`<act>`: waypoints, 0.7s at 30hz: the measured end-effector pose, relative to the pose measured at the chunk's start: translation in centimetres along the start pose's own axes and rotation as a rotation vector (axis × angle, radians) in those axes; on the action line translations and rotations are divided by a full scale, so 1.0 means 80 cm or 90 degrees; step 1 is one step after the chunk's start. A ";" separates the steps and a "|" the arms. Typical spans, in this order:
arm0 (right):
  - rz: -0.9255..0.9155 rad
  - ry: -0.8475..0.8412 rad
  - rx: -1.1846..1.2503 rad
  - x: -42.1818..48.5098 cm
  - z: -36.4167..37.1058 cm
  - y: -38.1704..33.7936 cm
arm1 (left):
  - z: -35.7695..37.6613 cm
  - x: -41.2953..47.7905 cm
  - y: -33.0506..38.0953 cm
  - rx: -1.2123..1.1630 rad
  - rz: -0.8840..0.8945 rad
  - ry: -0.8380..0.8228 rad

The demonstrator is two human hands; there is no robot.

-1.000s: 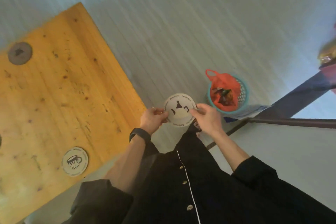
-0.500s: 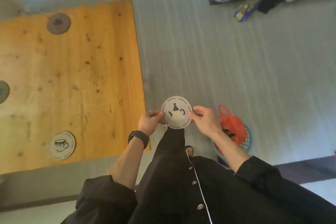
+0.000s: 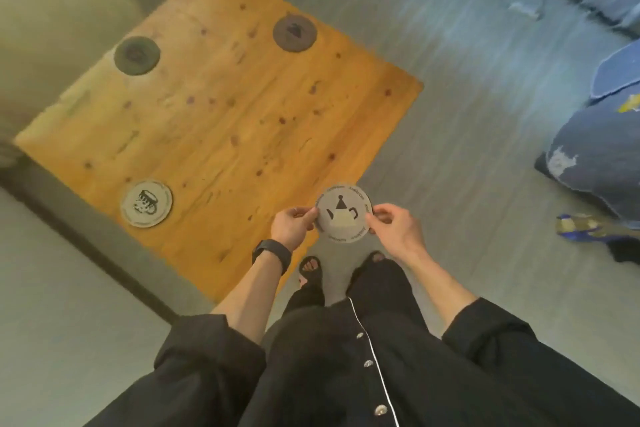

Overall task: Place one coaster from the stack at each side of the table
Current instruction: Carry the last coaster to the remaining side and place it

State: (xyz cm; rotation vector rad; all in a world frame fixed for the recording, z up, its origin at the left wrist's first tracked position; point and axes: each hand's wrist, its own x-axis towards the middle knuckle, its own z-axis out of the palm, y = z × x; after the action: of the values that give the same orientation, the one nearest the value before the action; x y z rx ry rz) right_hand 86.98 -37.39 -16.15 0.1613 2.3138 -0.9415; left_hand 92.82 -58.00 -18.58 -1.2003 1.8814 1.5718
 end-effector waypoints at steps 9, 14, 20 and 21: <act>-0.159 -0.254 -0.199 0.148 -0.011 -0.071 | 0.024 0.028 0.013 -0.234 -0.179 0.195; -0.227 -0.338 -0.286 0.198 -0.005 -0.097 | 0.042 0.041 0.014 -0.353 -0.227 0.315; -0.243 -0.339 -0.344 0.244 0.019 -0.110 | 0.060 0.079 0.013 -0.410 -0.257 0.392; -0.237 -0.337 -0.347 0.252 0.025 -0.112 | 0.061 0.087 0.012 -0.412 -0.258 0.401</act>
State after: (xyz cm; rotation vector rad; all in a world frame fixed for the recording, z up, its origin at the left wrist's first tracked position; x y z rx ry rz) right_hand 69.03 -47.68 -23.98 -0.6821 2.0289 -0.4082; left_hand 87.20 -55.86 -24.70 -2.4122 1.2848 1.7362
